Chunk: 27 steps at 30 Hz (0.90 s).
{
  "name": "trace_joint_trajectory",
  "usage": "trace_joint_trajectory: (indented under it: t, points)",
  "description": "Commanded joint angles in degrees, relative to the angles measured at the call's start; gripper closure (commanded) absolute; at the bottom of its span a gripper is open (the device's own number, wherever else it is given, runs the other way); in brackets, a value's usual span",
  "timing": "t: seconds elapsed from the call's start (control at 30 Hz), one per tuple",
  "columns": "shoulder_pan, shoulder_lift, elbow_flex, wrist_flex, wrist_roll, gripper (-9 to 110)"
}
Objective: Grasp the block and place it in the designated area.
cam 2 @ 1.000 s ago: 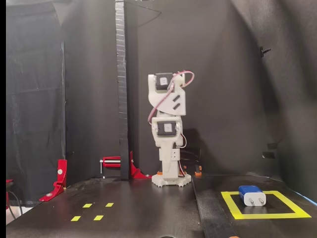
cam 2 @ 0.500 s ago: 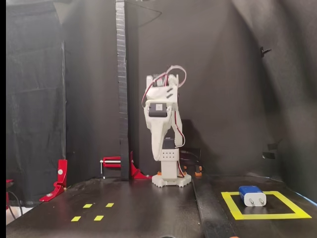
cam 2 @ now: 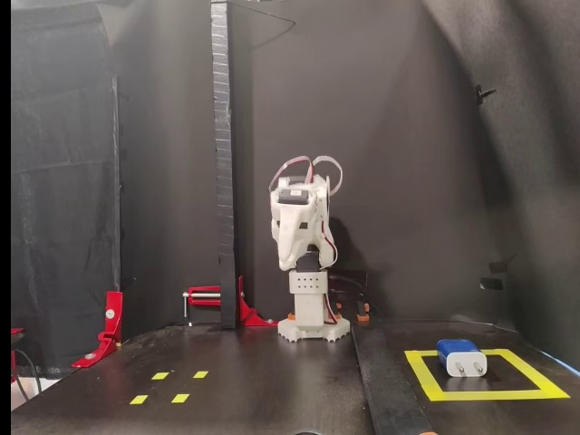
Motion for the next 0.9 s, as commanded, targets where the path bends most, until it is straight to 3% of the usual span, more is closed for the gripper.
trace_joint_trajectory:
  t: [0.0,0.57,0.87]
  points:
    - [-0.26,6.06,4.13,-2.99,0.26,102]
    - [-0.88,30.85,27.95,-3.96,-0.18,102]
    - [-2.46,32.52,28.48,11.43,-0.35,101]
